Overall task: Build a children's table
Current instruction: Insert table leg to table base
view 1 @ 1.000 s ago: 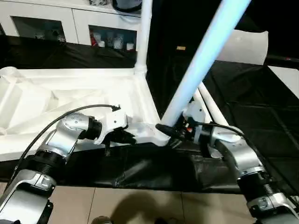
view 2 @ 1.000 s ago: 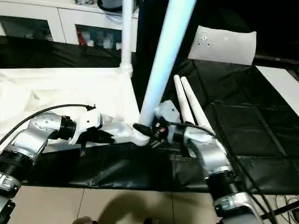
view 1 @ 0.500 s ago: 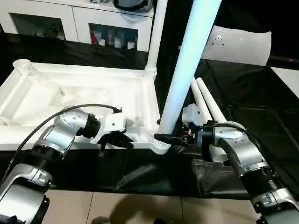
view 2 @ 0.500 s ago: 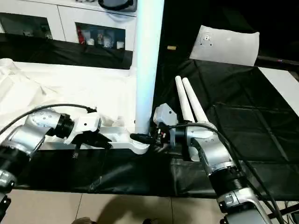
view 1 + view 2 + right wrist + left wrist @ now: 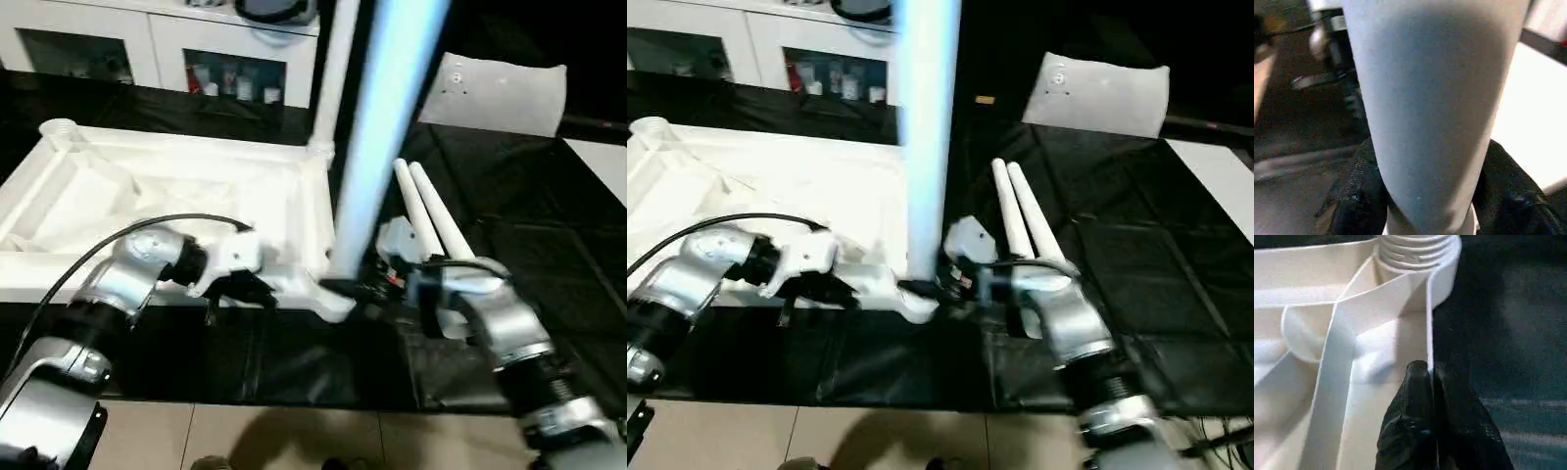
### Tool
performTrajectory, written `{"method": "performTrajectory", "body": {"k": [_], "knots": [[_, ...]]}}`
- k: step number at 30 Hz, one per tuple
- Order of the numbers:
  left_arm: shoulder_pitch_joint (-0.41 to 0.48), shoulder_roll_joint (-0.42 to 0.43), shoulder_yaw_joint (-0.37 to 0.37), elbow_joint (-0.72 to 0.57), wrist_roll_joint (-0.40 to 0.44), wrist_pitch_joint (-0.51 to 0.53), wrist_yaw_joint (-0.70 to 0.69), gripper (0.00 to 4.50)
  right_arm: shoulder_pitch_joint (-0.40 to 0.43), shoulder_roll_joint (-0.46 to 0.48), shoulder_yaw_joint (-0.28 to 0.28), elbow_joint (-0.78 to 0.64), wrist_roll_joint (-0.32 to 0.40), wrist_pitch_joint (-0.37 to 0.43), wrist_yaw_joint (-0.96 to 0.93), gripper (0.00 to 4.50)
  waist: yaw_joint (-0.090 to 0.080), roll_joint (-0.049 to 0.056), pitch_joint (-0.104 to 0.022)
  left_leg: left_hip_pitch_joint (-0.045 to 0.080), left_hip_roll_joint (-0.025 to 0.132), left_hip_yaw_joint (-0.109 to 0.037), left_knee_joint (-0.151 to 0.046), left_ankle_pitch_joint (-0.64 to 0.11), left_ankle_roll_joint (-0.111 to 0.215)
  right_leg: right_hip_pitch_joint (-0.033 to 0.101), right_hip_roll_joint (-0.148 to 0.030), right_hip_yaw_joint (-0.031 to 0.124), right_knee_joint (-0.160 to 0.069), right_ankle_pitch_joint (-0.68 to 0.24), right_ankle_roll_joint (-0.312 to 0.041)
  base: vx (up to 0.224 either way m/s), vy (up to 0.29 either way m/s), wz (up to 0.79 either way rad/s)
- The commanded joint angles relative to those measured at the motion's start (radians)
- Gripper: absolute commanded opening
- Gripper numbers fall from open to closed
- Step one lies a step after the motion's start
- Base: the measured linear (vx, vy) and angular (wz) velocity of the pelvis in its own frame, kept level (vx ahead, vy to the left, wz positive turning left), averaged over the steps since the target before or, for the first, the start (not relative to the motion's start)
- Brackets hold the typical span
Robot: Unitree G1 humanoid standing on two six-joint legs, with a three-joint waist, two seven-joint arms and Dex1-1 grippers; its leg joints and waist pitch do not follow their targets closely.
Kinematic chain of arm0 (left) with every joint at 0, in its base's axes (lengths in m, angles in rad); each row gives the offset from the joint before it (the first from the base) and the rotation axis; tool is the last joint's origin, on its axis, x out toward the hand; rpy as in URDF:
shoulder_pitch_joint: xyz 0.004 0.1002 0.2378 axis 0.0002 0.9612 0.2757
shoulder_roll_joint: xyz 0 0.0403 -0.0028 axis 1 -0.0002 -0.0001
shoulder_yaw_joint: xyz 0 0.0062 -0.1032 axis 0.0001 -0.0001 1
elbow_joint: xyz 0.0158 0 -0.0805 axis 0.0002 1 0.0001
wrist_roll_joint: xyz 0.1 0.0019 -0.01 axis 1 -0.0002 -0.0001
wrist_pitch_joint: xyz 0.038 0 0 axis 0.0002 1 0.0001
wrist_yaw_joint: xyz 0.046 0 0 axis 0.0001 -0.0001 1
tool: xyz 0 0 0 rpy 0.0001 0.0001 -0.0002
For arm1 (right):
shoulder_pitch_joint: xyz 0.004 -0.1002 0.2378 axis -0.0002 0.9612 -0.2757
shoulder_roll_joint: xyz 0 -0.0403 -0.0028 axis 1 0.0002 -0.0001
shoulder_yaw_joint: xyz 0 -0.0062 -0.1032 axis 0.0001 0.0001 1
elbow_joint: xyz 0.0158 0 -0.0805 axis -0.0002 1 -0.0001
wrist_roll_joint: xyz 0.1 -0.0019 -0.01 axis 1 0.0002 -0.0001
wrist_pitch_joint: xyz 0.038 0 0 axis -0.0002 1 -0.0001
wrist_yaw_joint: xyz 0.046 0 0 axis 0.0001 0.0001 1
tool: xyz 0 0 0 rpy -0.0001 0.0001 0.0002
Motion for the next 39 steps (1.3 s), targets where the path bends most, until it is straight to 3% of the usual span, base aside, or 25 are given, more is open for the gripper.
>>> {"method": "performTrajectory", "body": {"k": [1,2,4,5,6,7,8,9,10,11,12,14,15,17,18,20,25,29,32,36,37,38,39], "knots": [[0.004,-0.028,0.063,-0.077,-0.044,0.057,0.112,0.00,0.026,0.020,0.025,0.100,-0.055,0.076,-0.092,1.91,-0.010,0.015,-0.027,0.004,0.018,-0.004,-0.081,-0.417,-0.004,0.029,-0.075,0.036,-0.092,-0.645,-0.090,0.000,0.000,0.00],[0.034,-0.036,0.090,-0.132,-0.061,0.108,0.148,0.00,0.017,0.043,0.014,0.109,-0.060,0.082,-0.141,1.91,-0.016,0.011,-0.023,0.008,0.013,-0.005,-0.079,-0.433,0.000,0.024,-0.074,0.030,-0.108,-0.712,-0.061,0.000,0.000,0.00],[0.111,-0.064,0.138,-0.281,-0.080,0.235,0.236,0.00,-0.010,0.107,-0.018,0.136,-0.055,0.114,-0.258,1.91,-0.030,0.018,-0.023,-0.003,0.017,-0.014,-0.083,-0.432,-0.011,0.035,-0.080,0.024,-0.102,-0.711,-0.064,-0.065,0.009,-0.13],[0.111,-0.064,0.138,-0.281,-0.080,0.235,0.236,0.00,-0.010,0.107,-0.018,0.136,-0.055,0.114,-0.258,1.91,-0.043,0.020,-0.017,-0.006,0.019,-0.018,-0.088,-0.448,-0.015,0.032,-0.075,0.019,-0.107,-0.703,-0.068,0.000,0.000,0.00],[0.152,-0.087,0.152,-0.363,-0.076,0.303,0.282,0.00,-0.030,0.147,-0.039,0.159,-0.047,0.132,-0.324,1.91,-0.052,0.013,-0.013,0.010,0.013,-0.014,-0.080,-0.488,-0.005,0.018,-0.070,0.015,-0.124,-0.739,-0.049,0.000,0.000,0.00],[0.194,-0.125,0.154,-0.452,-0.047,0.373,0.343,0.00,-0.057,0.194,-0.064,0.195,-0.040,0.145,-0.409,1.91,-0.060,0.014,-0.019,0.008,0.020,-0.019,-0.081,-0.484,-0.016,0.025,-0.080,0.019,-0.106,-0.707,-0.069,0.000,0.000,0.00],[0.206,-0.137,0.154,-0.478,-0.037,0.394,0.362,0.00,-0.065,0.208,-0.072,0.206,-0.039,0.148,-0.435,1.91,-0.075,0.015,-0.009,-0.006,0.018,-0.024,-0.089,-0.498,-0.014,0.030,-0.074,0.007,-0.116,-0.734,-0.056,0.000,0.000,0.00],[0.240,-0.207,0.144,-0.576,-0.022,0.495,0.431,0.00,-0.101,0.263,-0.101,0.261,-0.037,0.153,-0.532,1.91,-0.081,0.019,-0.013,0.017,0.015,-0.020,-0.076,-0.514,-0.009,0.022,-0.078,0.004,-0.129,-0.747,-0.045,0.000,0.000,0.00],[0.240,-0.207,0.144,-0.576,-0.022,0.495,0.431,0.00,-0.101,0.263,-0.101,0.261,-0.037,0.153,-0.532,1.91,-0.087,0.019,-0.011,0.015,0.015,-0.021,-0.078,-0.511,-0.004,0.024,-0.078,0.000,-0.129,-0.727,-0.052,0.000,0.000,0.00],[0.242,-0.249,0.142,-0.605,-0.019,0.537,0.471,0.00,-0.118,0.286,-0.116,0.286,-0.033,0.157,-0.575,1.91,-0.088,0.019,-0.008,0.013,0.011,-0.017,-0.078,-0.513,0.010,0.026,-0.071,-0.011,-0.139,-0.726,-0.036,0.000,0.000,0.00],[0.242,-0.278,0.138,-0.623,-0.018,0.565,0.498,0.00,-0.130,0.302,-0.127,0.304,-0.030,0.160,-0.607,1.91,-0.095,0.018,-0.005,0.018,0.012,-0.015,-0.076,-0.509,0.014,0.023,-0.076,-0.015,-0.141,-0.721,-0.037,0.000,0.000,0.00],[0.231,-0.322,0.121,-0.638,-0.007,0.595,0.555,0.00,-0.152,0.330,-0.134,0.326,-0.029,0.166,-0.632,1.91,-0.094,0.019,-0.010,0.014,0.007,-0.012,-0.076,-0.480,0.027,0.030,-0.079,-0.017,-0.143,-0.711,-0.029,0.000,0.000,0.00],[0.220,-0.335,0.113,-0.630,0.002,0.593,0.578,0.00,-0.158,0.339,-0.131,0.326,-0.032,0.172,-0.630,1.91,-0.093,0.021,-0.009,0.009,0.010,-0.012,-0.080,-0.467,0.030,0.030,-0.080,-0.013,-0.140,-0.694,-0.035,0.000,0.000,0.00],[0.211,-0.341,0.110,-0.621,0.010,0.586,0.593,0.00,-0.158,0.339,-0.123,0.323,-0.047,0.174,-0.624,1.91,-0.089,0.024,-0.009,0.012,0.007,-0.008,-0.079,-0.466,0.035,0.023,-0.081,-0.008,-0.141,-0.692,-0.036,0.000,0.000,0.00],[0.208,-0.341,0.111,-0.617,0.017,0.582,0.603,0.00,-0.157,0.339,-0.119,0.321,-0.058,0.174,-0.623,1.91,-0.090,0.023,-0.010,0.005,0.008,-0.009,-0.082,-0.462,0.034,0.028,-0.080,-0.007,-0.137,-0.681,-0.038,0.000,0.000,0.00],[0.208,-0.336,0.110,-0.619,0.032,0.590,0.607,0.00,-0.156,0.340,-0.117,0.322,-0.069,0.172,-0.627,1.91,-0.089,0.025,-0.011,0.005,0.010,-0.008,-0.084,-0.460,0.033,0.025,-0.080,-0.003,-0.134,-0.662,-0.045,0.000,0.000,0.00],[0.201,-0.314,0.110,-0.607,0.073,0.605,0.637,0.00,-0.147,0.333,-0.116,0.319,-0.070,0.172,-0.628,1.91,-0.088,0.032,-0.010,0.007,0.010,-0.009,-0.084,-0.477,0.030,0.024,-0.080,-0.005,-0.136,-0.672,-0.044,0.000,0.000,0.00],[0.195,-0.297,0.108,-0.579,0.086,0.575,0.660,0.00,-0.136,0.328,-0.130,0.308,-0.075,0.164,-0.627,1.91,-0.090,0.031,-0.009,0.011,0.009,-0.012,-0.084,-0.507,0.027,0.021,-0.080,-0.011,-0.144,-0.703,-0.029,0.000,0.000,0.00],[0.199,-0.256,0.117,-0.544,0.057,0.503,0.595,0.00,-0.088,0.306,-0.162,0.207,-0.005,0.149,-0.523,1.91,-0.089,0.029,-0.009,0.012,0.006,-0.012,-0.083,-0.514,0.034,0.021,-0.080,-0.015,-0.153,-0.732,-0.010,0.000,0.000,0.00],[0.189,-0.171,0.113,-0.482,0.035,0.366,0.469,0.00,-0.032,0.222,-0.153,0.112,0.048,0.165,-0.348,1.90,-0.088,0.031,-0.011,0.010,0.004,-0.014,-0.083,-0.504,0.049,0.029,-0.083,-0.027,-0.169,-0.763,0.009,0.000,0.000,0.00],[0.184,-0.151,0.110,-0.466,0.028,0.340,0.433,0.00,-0.019,0.196,-0.145,0.096,0.053,0.168,-0.304,1.90,-0.085,0.034,-0.016,0.006,0.009,-0.014,-0.088,-0.478,0.050,0.039,-0.087,-0.025,-0.163,-0.722,-0.004,0.000,0.000,0.00],[0.182,-0.148,0.110,-0.463,0.028,0.338,0.429,0.00,-0.018,0.192,-0.144,0.094,0.054,0.168,-0.299,1.90,-0.084,0.034,-0.015,0.004,0.013,-0.013,-0.091,-0.462,0.049,0.039,-0.089,-0.023,-0.160,-0.700,-0.017,0.000,0.000,0.00],[0.169,-0.118,0.106,-0.431,0.028,0.313,0.391,0.00,-0.002,0.151,-0.136,0.079,0.056,0.175,-0.248,1.90,-0.081,0.034,-0.013,0.010,0.012,-0.010,-0.088,-0.459,0.048,0.033,-0.089,-0.023,-0.165,-0.705,-0.024,0.000,0.000,0.00]]}}
